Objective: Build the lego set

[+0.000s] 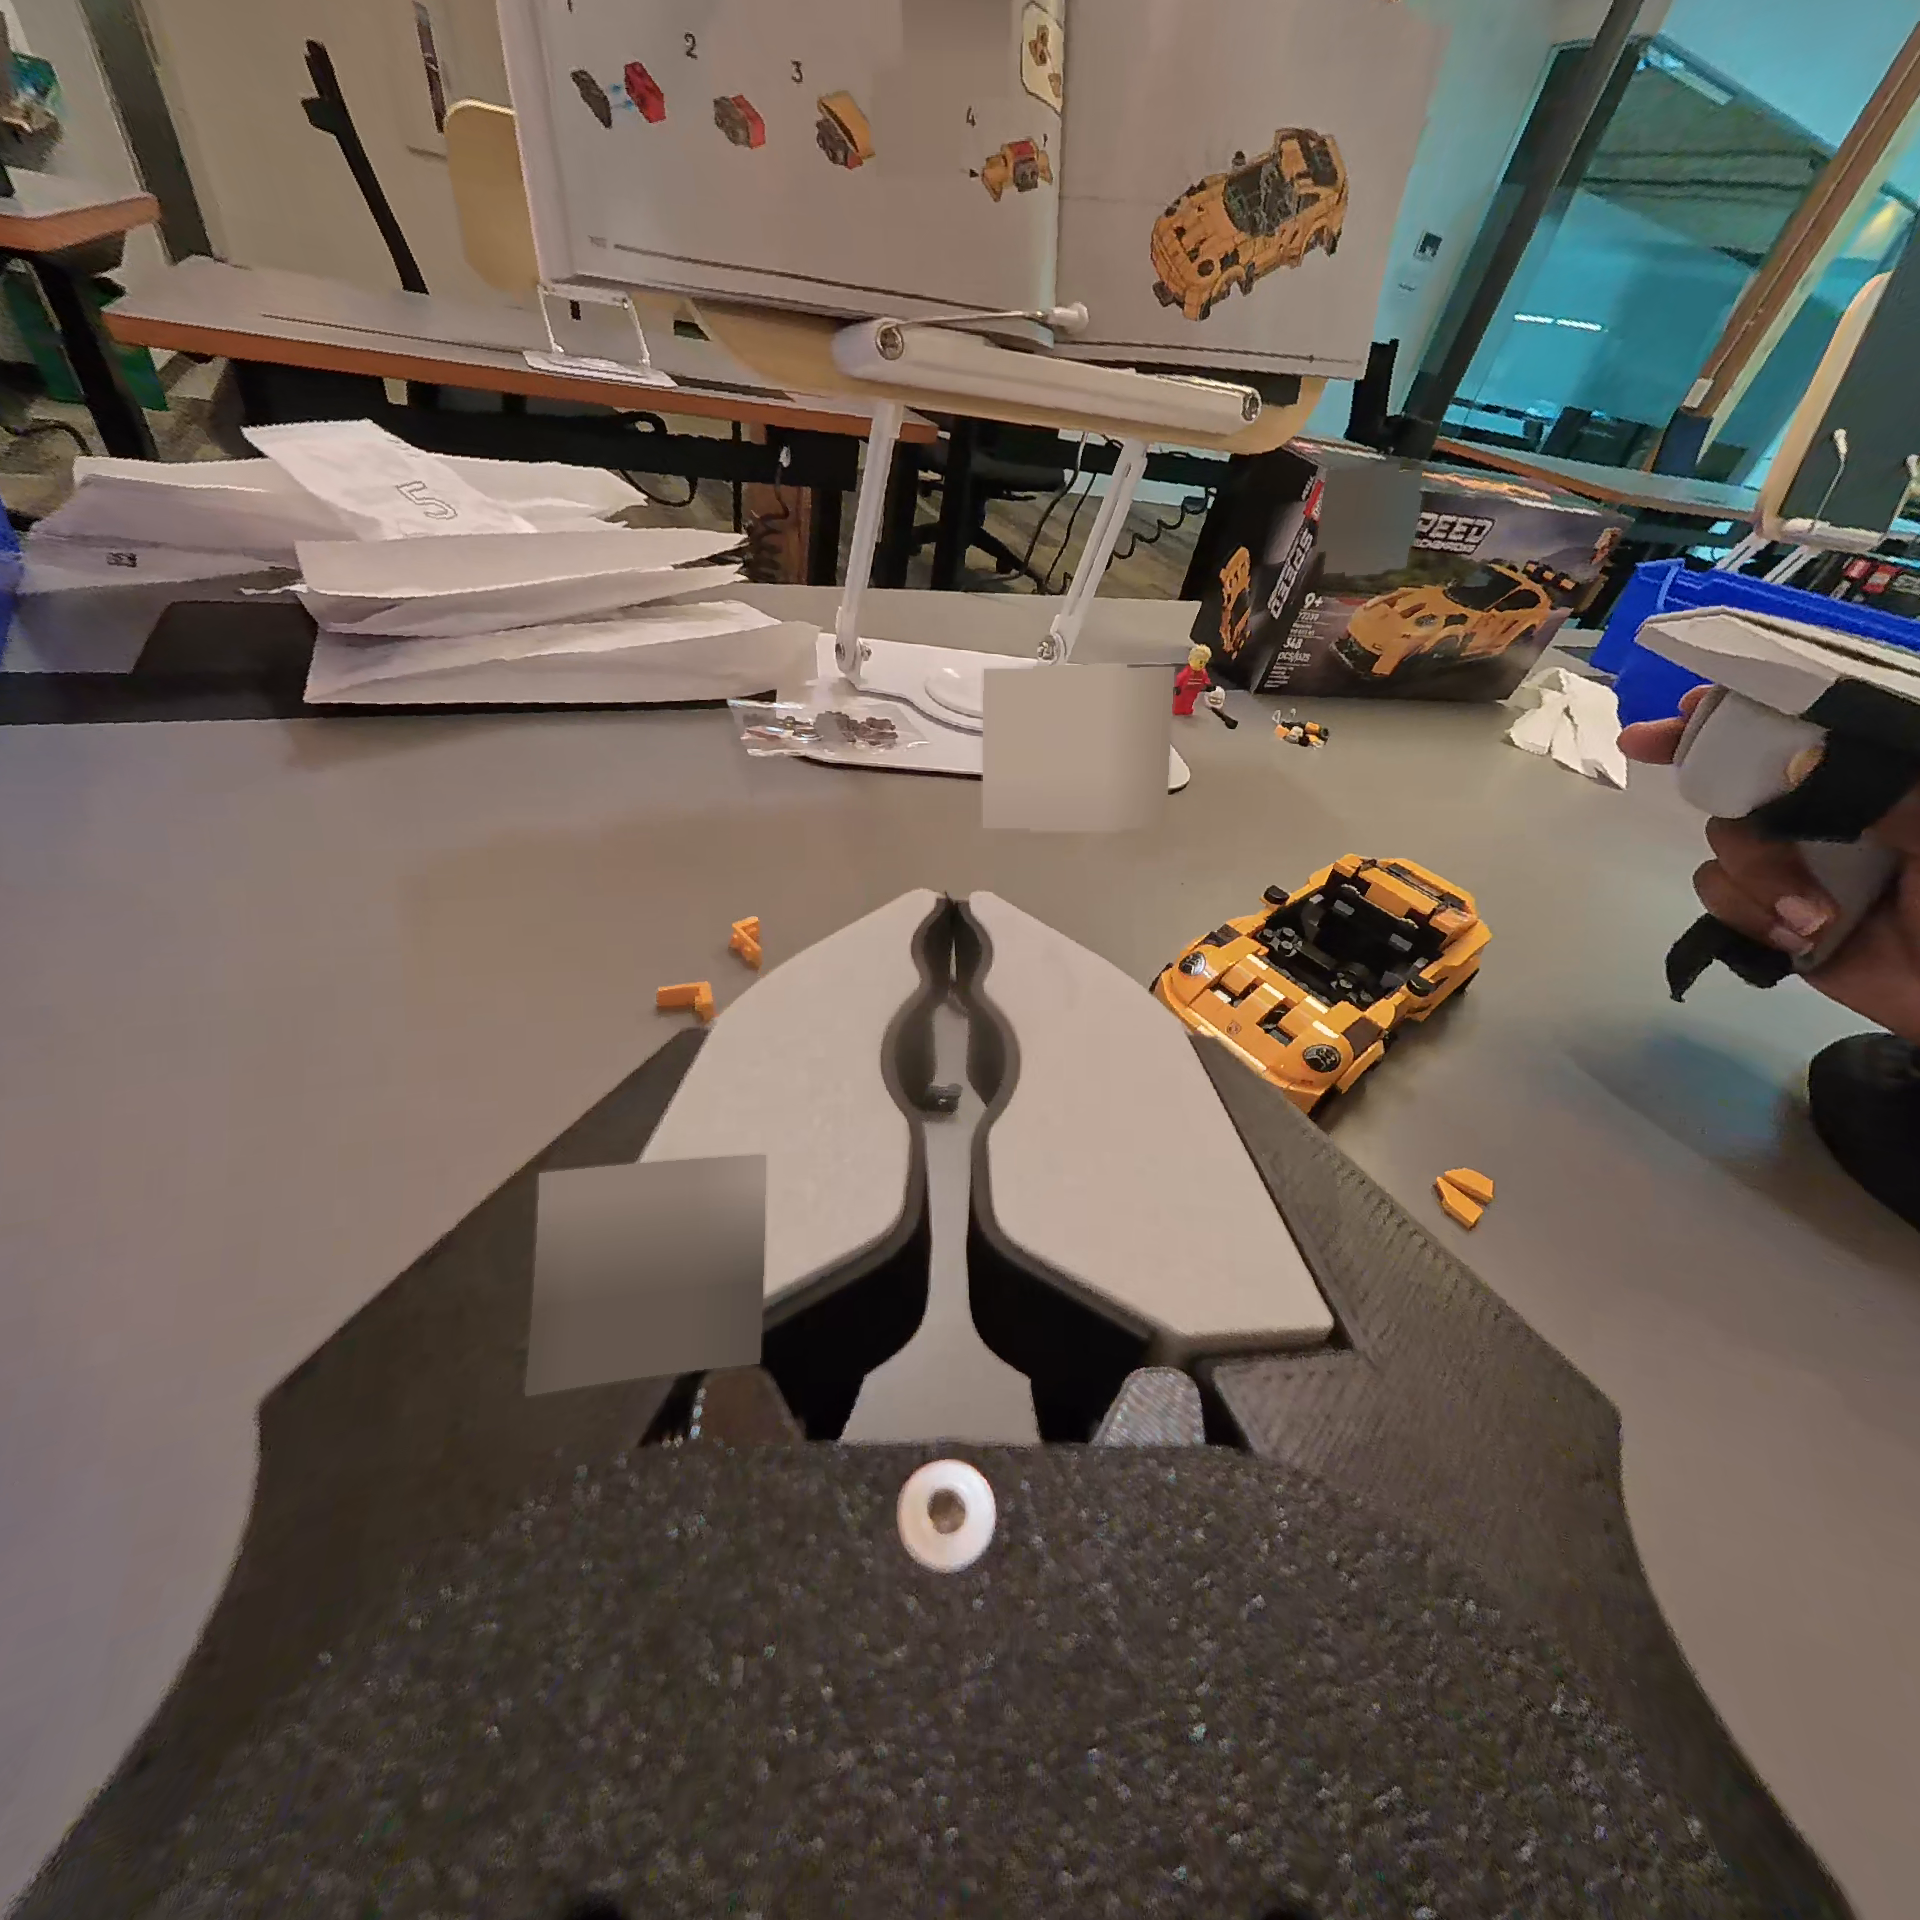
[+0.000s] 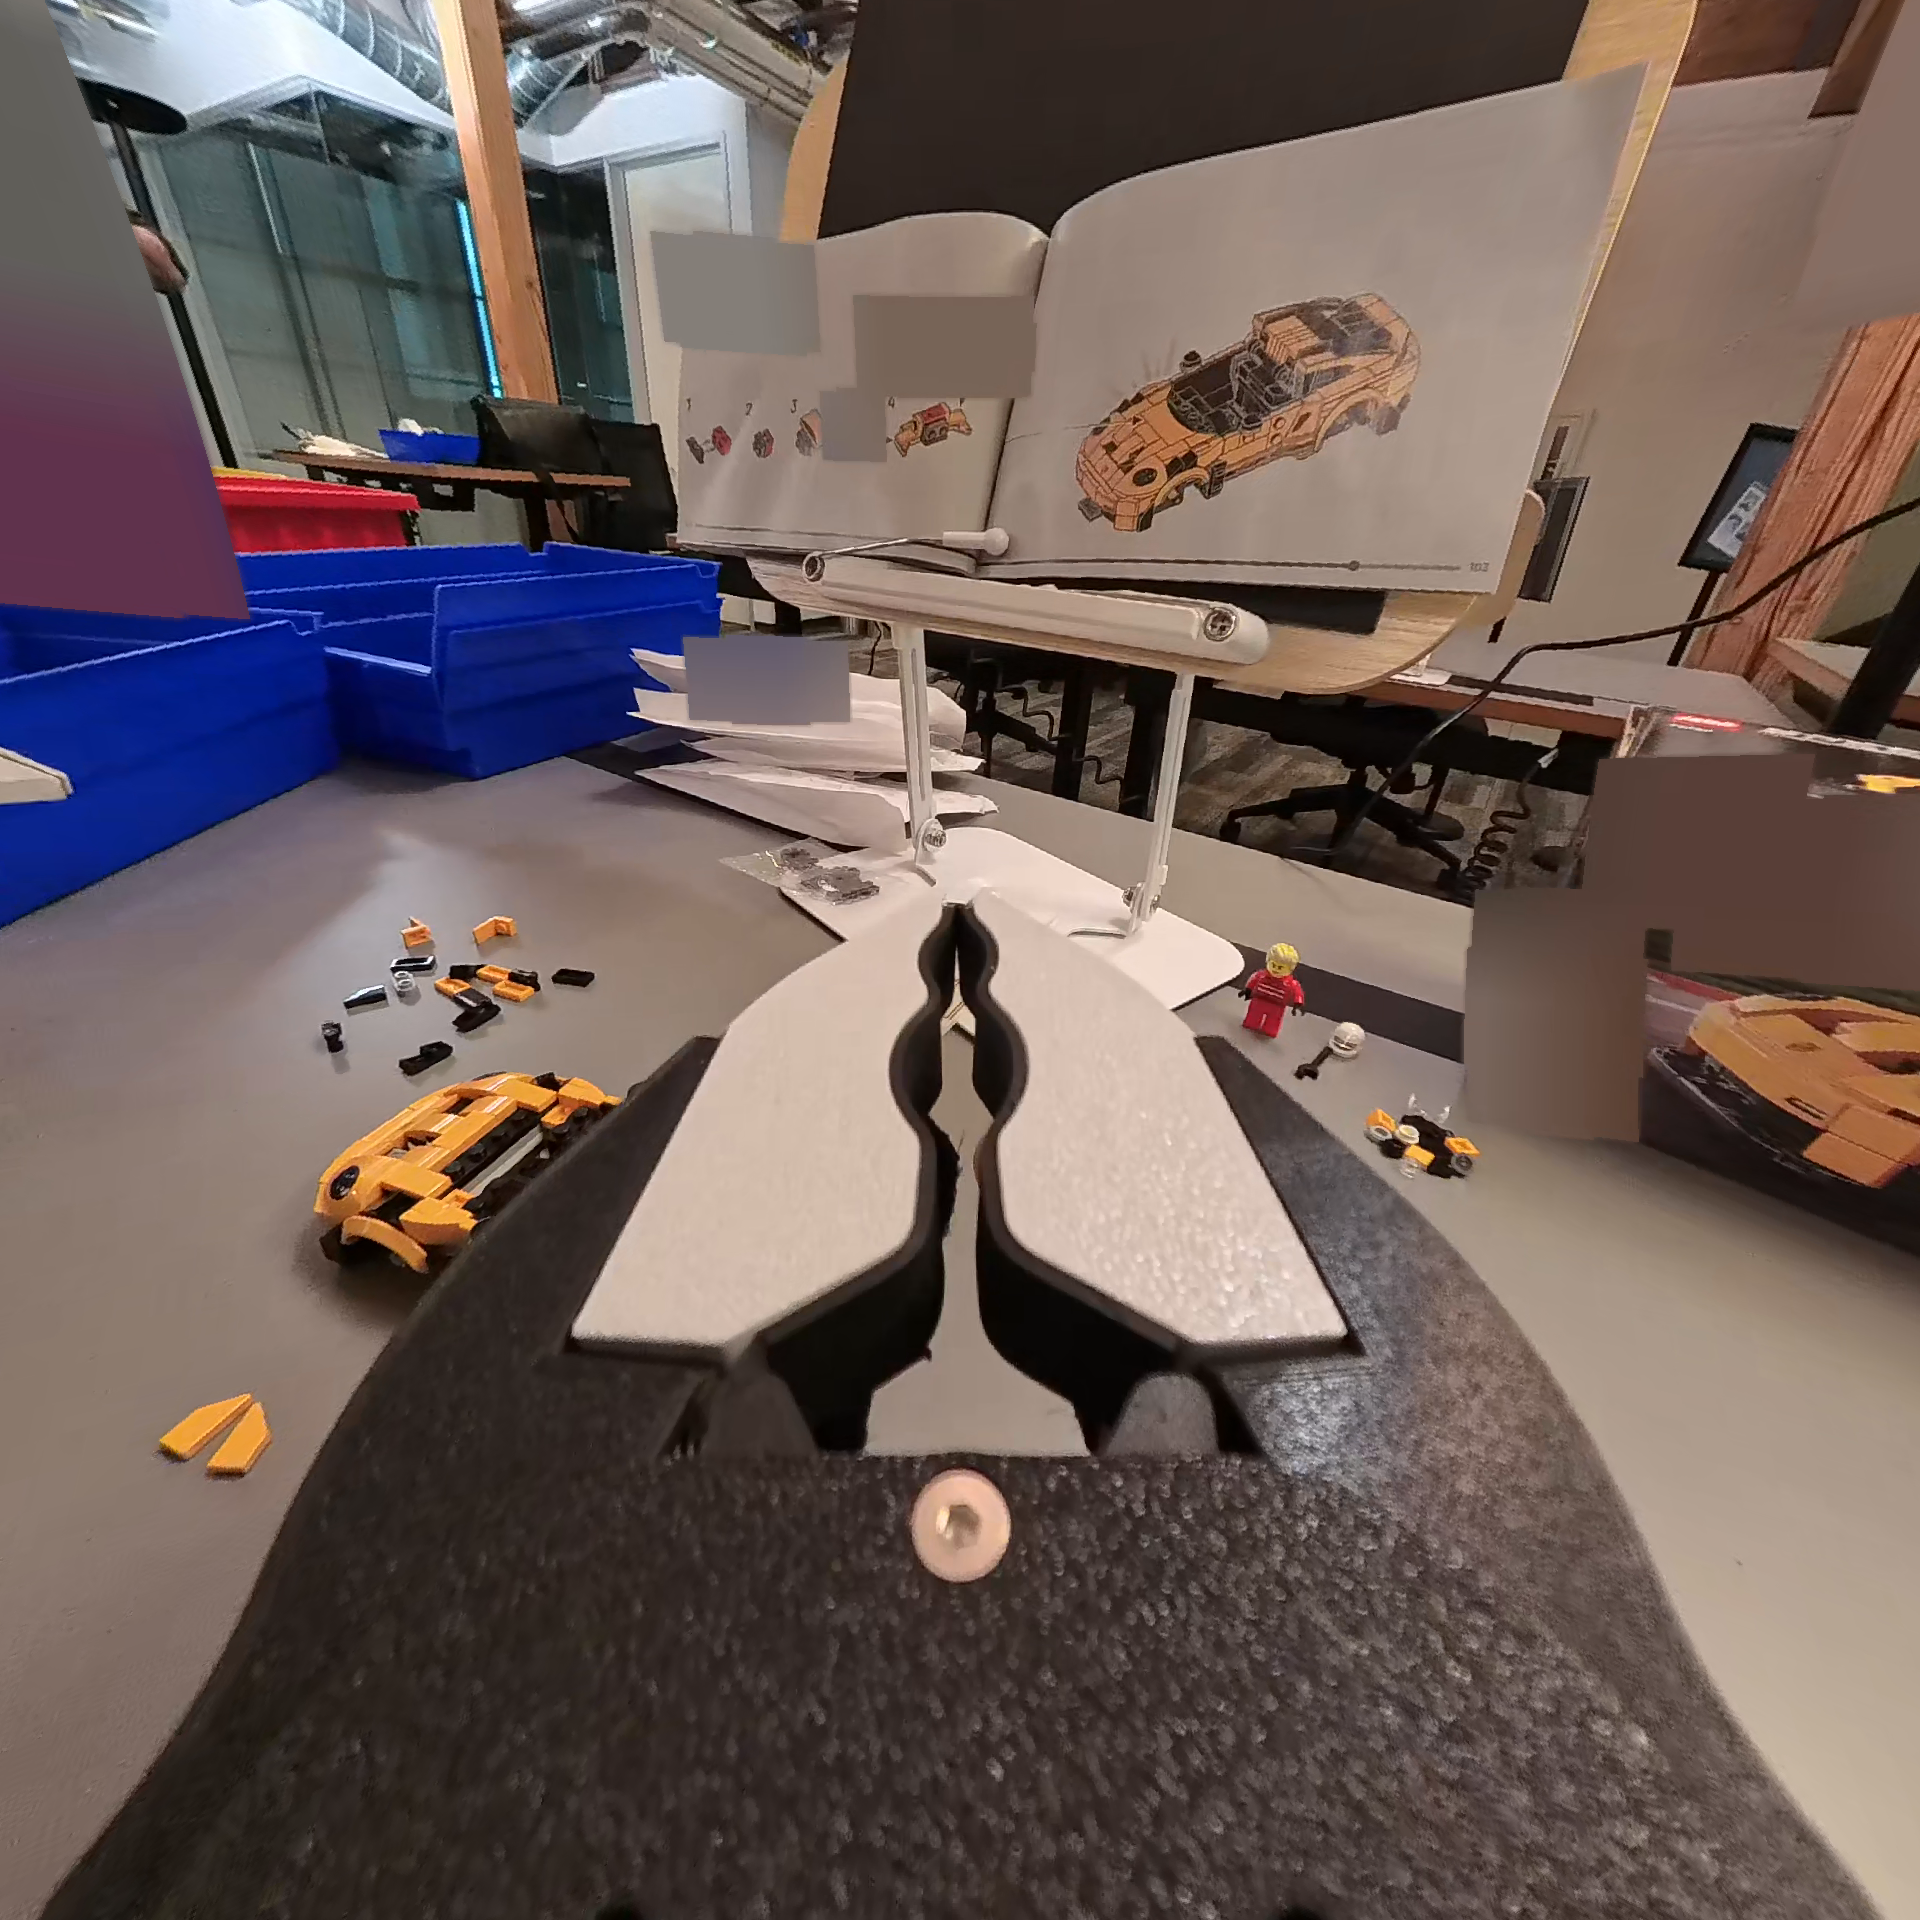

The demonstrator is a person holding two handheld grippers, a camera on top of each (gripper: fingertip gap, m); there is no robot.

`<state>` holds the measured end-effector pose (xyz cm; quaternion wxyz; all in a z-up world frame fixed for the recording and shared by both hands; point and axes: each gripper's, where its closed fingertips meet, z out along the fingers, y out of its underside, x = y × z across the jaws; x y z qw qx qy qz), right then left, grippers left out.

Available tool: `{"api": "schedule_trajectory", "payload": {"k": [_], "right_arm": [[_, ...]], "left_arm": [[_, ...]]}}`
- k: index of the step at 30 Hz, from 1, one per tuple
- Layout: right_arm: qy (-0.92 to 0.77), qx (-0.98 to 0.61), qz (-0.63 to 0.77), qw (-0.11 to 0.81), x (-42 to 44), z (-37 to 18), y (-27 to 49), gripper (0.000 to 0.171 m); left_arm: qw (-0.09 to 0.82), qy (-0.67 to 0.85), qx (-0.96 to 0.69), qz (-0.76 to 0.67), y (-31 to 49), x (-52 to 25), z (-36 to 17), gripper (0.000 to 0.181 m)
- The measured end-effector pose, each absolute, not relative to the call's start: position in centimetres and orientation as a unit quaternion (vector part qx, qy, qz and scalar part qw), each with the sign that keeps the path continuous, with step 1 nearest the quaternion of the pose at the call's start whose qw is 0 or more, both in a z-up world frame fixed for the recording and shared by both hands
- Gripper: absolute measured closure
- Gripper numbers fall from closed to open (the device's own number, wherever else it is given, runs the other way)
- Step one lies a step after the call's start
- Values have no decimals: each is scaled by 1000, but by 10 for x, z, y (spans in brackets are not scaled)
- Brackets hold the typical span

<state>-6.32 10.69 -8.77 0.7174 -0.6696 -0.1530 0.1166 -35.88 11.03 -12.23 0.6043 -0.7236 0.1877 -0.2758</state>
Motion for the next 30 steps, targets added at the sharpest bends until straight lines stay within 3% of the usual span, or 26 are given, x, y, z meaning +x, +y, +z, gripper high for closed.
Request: {"api": "schedule_trajectory", "payload": {"k": [6,13,19,21,30], "right_arm": [[-151,-673,122,714,-63,-90,108,171],[-157,-681,142,701,-67,-95,109,171],[-158,-689,150,691,-66,-101,112,171],[-154,-694,156,686,-65,-104,113,171],[-140,-706,181,670,-66,-110,116,171]], "left_arm": [[560,252,-744,-264,116,-344,-135,180],[404,416,-801,-151,168,-333,-187,170],[281,469,-818,-177,189,-318,-226,164],[274,468,-819,-188,192,-320,-226,174],[293,431,-830,-198,199,-346,-214,168]]}}
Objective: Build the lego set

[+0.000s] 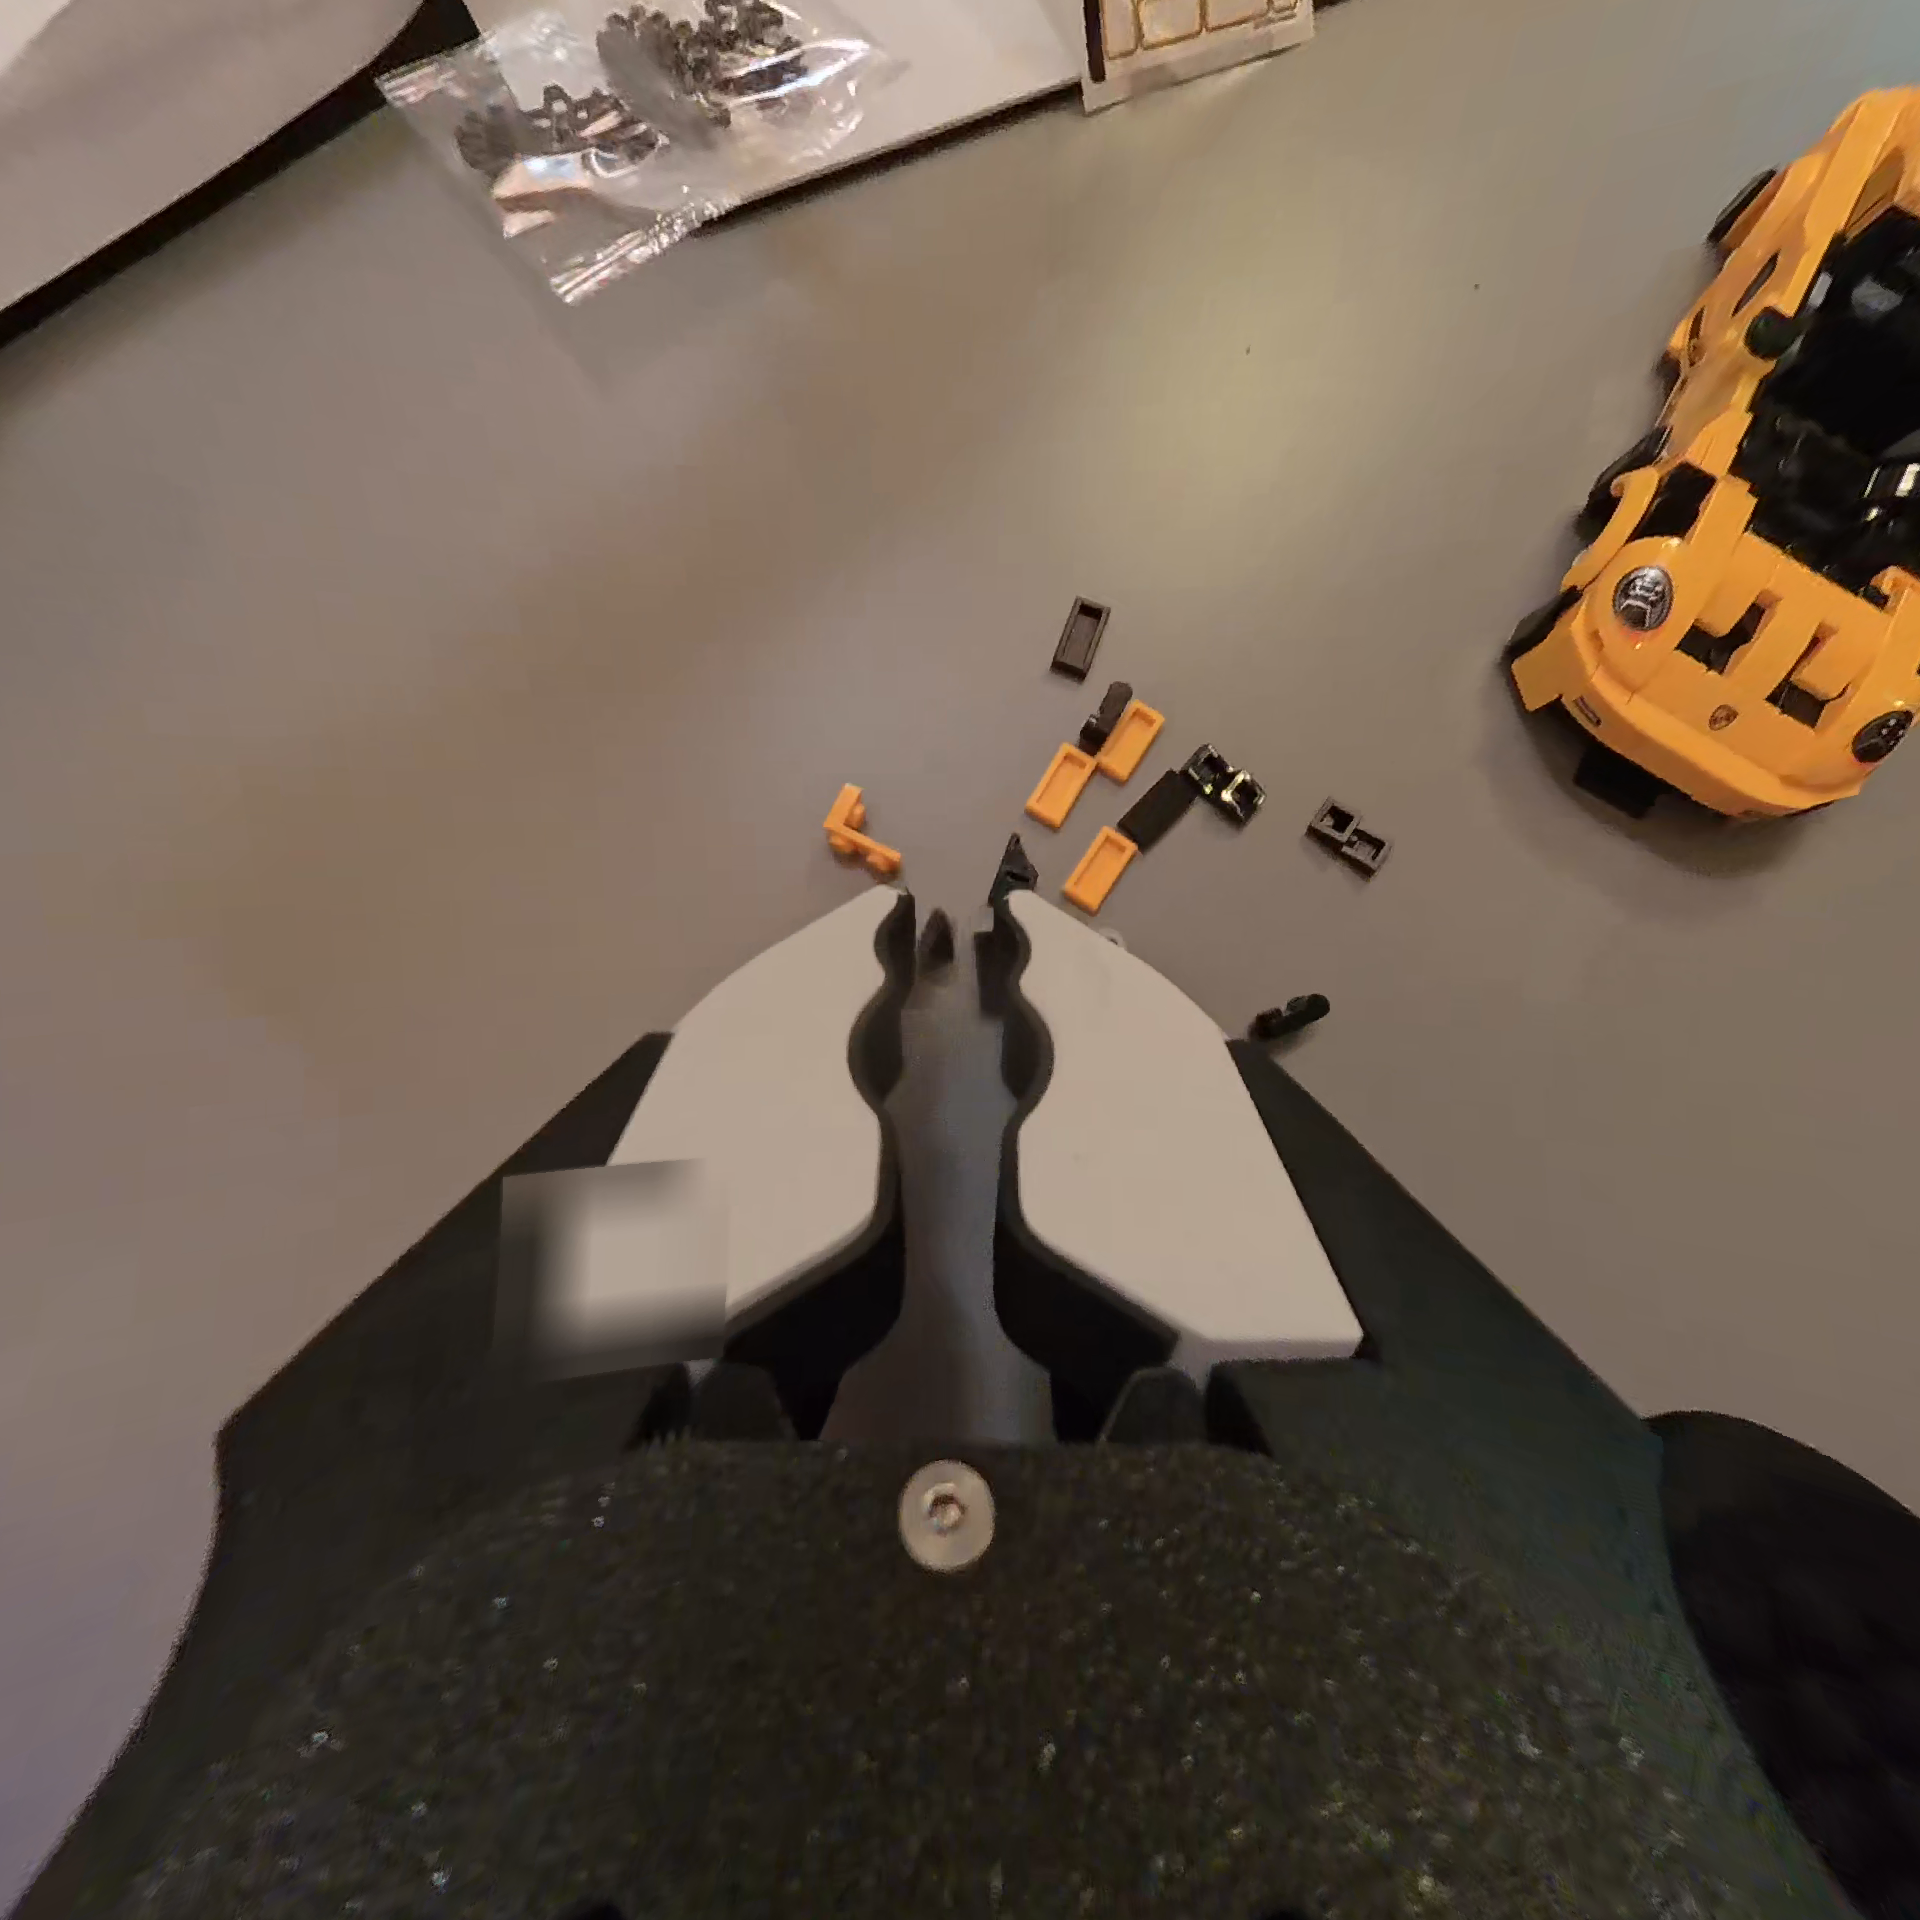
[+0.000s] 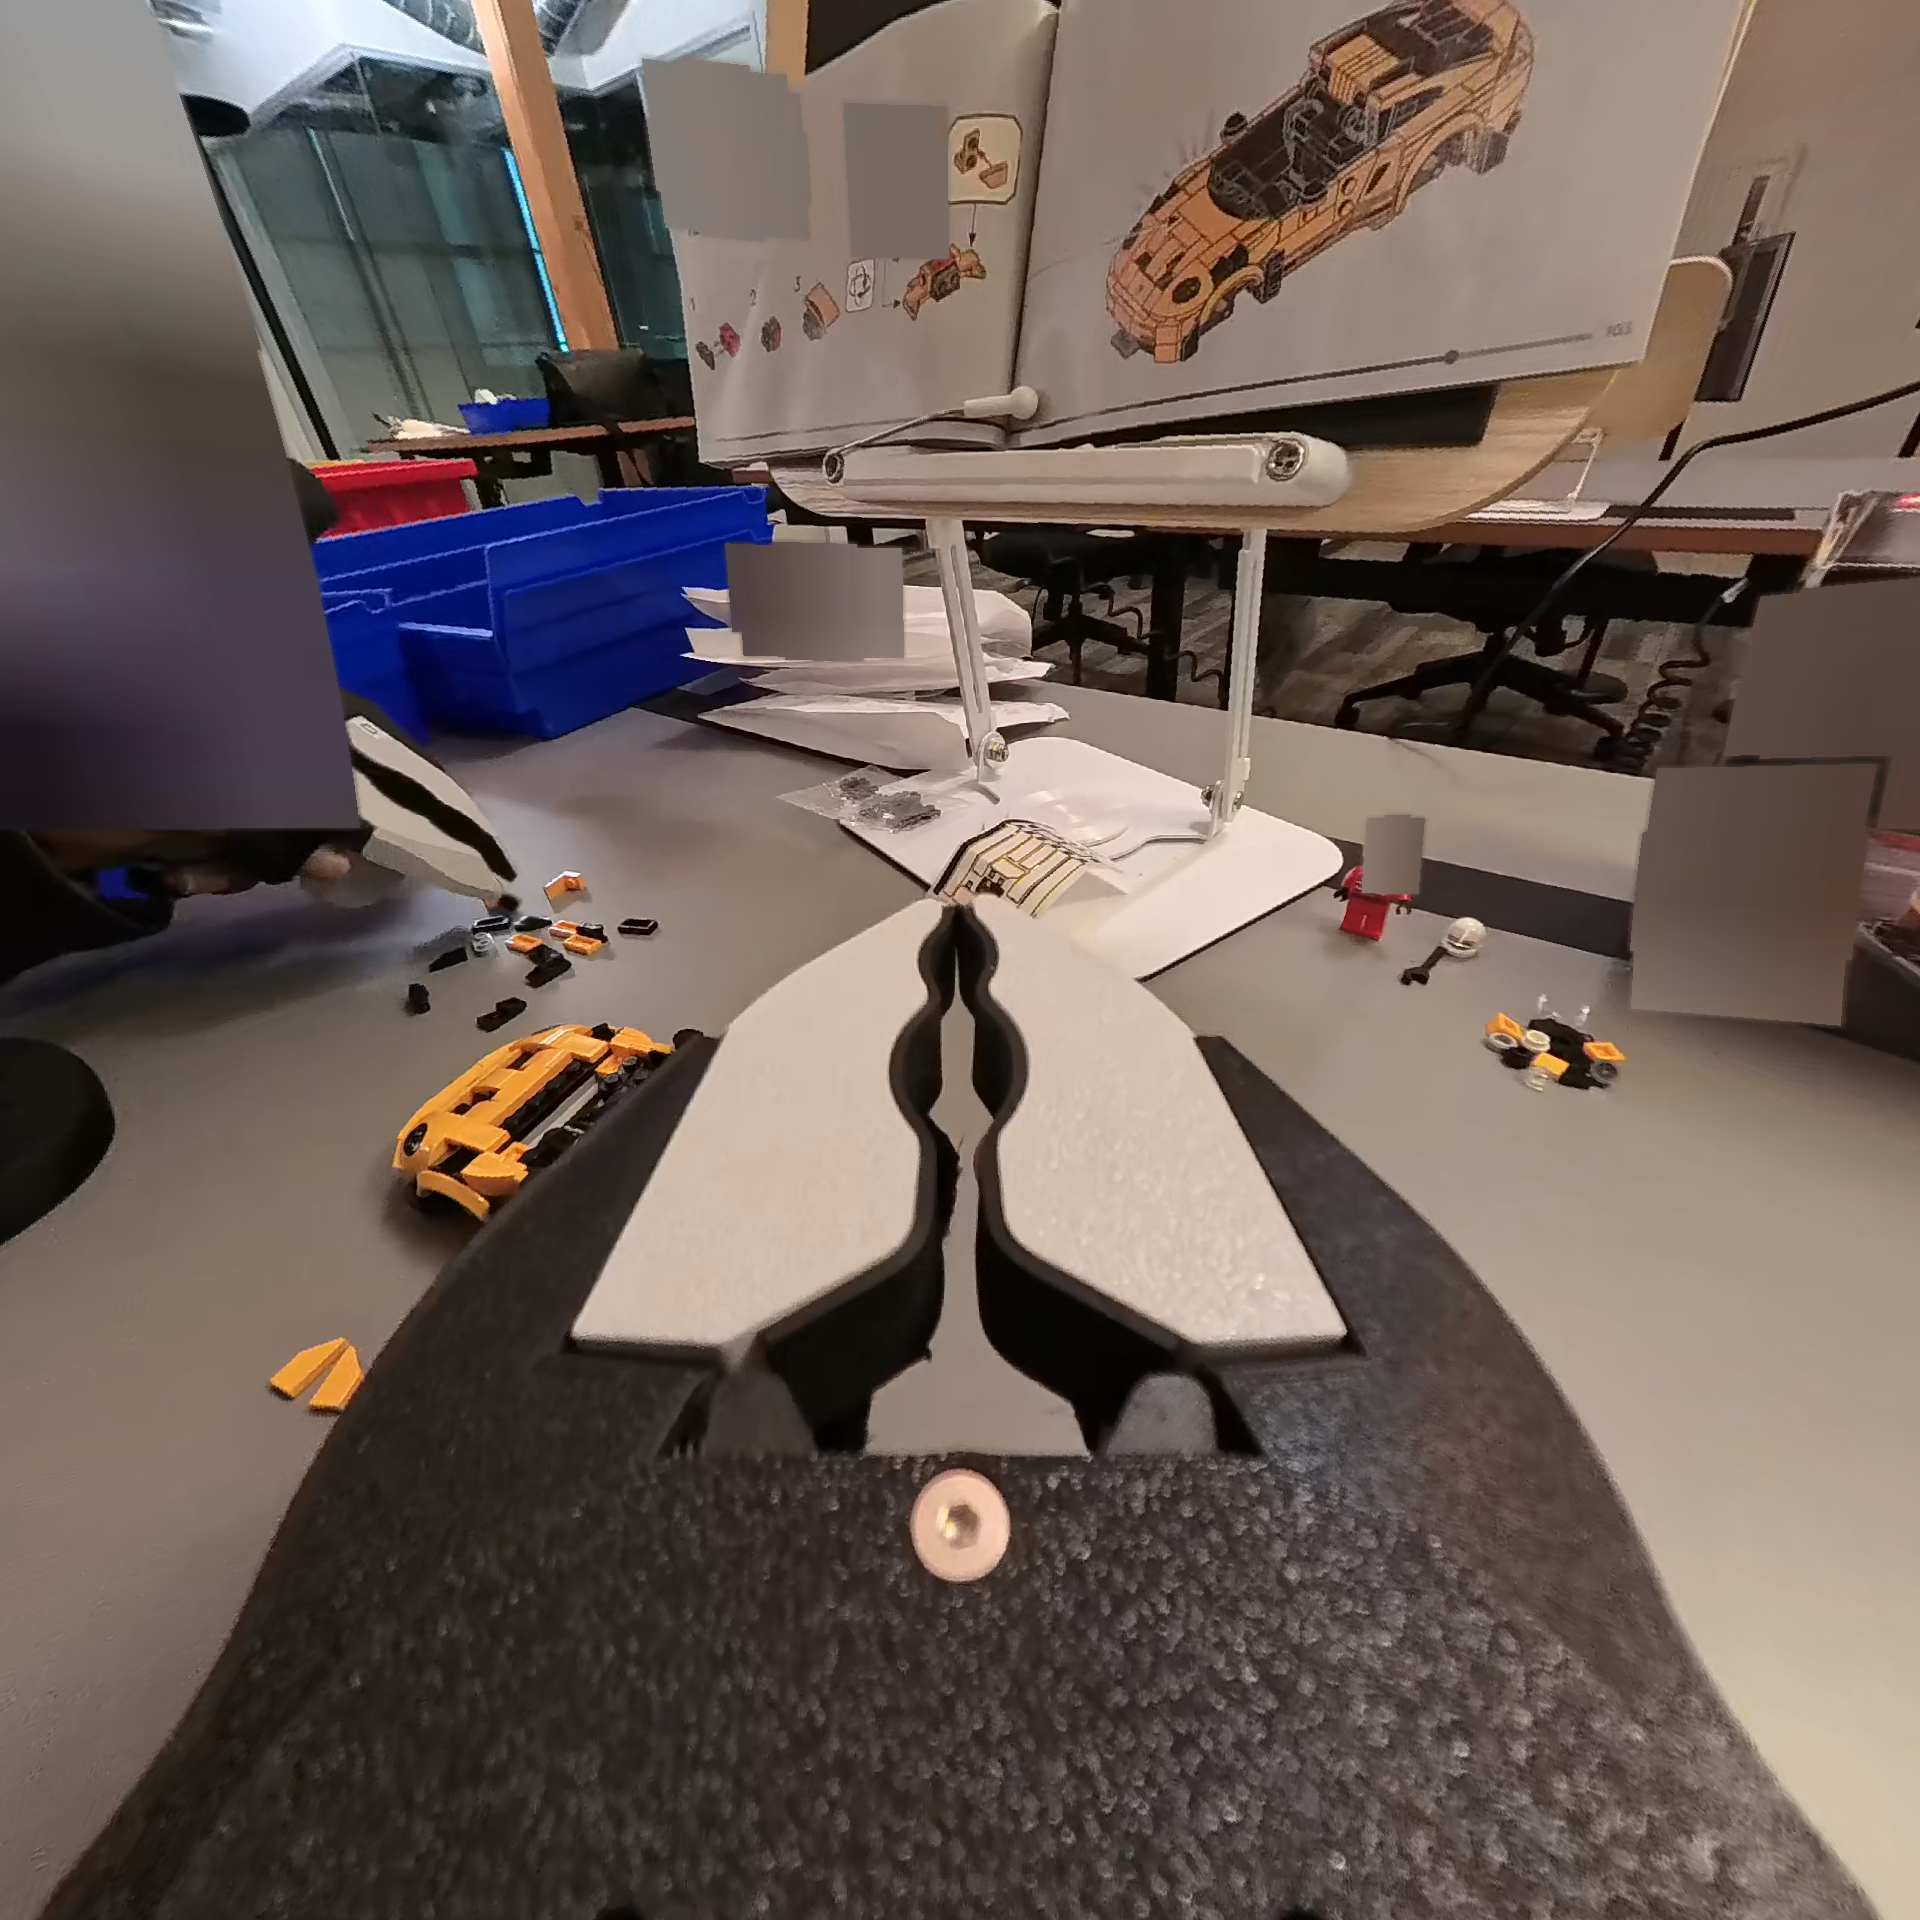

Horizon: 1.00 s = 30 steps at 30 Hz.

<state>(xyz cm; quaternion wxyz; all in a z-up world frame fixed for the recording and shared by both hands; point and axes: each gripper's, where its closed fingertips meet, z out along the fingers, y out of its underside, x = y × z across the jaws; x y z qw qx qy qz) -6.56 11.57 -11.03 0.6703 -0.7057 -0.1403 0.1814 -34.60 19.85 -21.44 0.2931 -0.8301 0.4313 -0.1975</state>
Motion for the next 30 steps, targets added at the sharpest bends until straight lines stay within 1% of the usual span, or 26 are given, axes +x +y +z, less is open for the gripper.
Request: {"api": "schedule_trajectory", "payload": {"k": [8,13,21,30], "right_arm": [[-147,-709,182,665,-68,-113,116,171],[-149,-710,185,662,-70,-114,116,171],[-140,-705,174,673,-63,-110,116,171],[-145,-705,177,671,-65,-110,116,171]], "left_arm": [[312,441,-814,-213,193,-342,-202,165],[327,459,-799,-211,190,-331,-200,170],[307,514,-766,-235,162,-307,-203,171],[275,552,-754,-227,143,-299,-214,168]]}}
